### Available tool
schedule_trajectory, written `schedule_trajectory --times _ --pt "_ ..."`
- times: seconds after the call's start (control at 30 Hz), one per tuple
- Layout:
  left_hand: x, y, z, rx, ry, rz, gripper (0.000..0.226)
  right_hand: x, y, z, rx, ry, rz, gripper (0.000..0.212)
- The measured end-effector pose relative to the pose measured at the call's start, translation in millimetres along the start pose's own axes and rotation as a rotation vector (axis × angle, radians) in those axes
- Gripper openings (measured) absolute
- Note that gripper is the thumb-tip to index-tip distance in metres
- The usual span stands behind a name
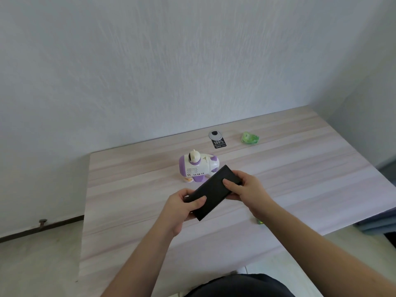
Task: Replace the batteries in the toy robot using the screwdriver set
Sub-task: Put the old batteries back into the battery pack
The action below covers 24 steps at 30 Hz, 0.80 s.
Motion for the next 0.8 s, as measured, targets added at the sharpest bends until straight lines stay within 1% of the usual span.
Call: schedule_trajectory --times 0.03,0.13,0.17,0.23,0.3,0.37,0.43,0.5,0.57,0.73,0.8 --pt "4.0 -1.1 0.6 0.025 -0.091 0.012 0.031 -2.1 0.2 0.5 -0.004 0.020 -0.001 0.030" --pt "16.5 -2.7 -1.9 0.162 -0.499 0.004 0.031 -8.8 1.2 -2.6 0.011 0.077 -0.028 0.033" --pt "20.9 -3.1 -3.5 0.201 -0.551 0.002 0.032 -13.5 1.2 -4.4 0.011 0.085 -0.048 0.032" --pt "28.2 -4.2 -5.3 0.236 -0.527 0.012 0.032 -24.7 2.0 -8.3 -0.013 0.077 -0.098 0.032" --pt "35.9 -8.5 -4.2 0.225 -0.457 0.043 0.028 -37.3 3.0 -13.1 -0.030 0.046 -0.144 0.040" --pt "43.5 -14.3 -2.3 0.212 -0.442 0.053 0.022 -48.9 5.2 -20.6 -0.006 0.011 -0.186 0.045" --pt "51.2 -17.8 0.7 0.204 -0.446 0.065 0.018 -58.2 8.3 -27.9 0.035 0.005 -0.230 0.041" --pt "62.9 -22.5 5.4 0.202 -0.392 0.099 0.020 -67.8 10.2 -31.4 0.055 -0.001 -0.270 0.041" --pt "75.2 -26.6 10.4 0.198 -0.302 0.137 0.024 -78.1 10.7 -31.6 0.058 -0.017 -0.301 0.047" --pt "104.8 -35.3 19.9 0.081 -0.190 0.195 0.023 -98.5 15.8 -24.4 -0.020 0.022 -0.346 0.047" --pt "116.8 -40.1 24.7 0.010 -0.164 0.222 0.028 -104.7 18.0 -16.9 -0.044 0.035 -0.348 0.046"
Point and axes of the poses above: each hand's wrist, its own y-axis away from the middle knuckle, its own z-axis out of the back of the hand, x = y × z, the point moved 6 cm from there along -y, towards the middle knuckle
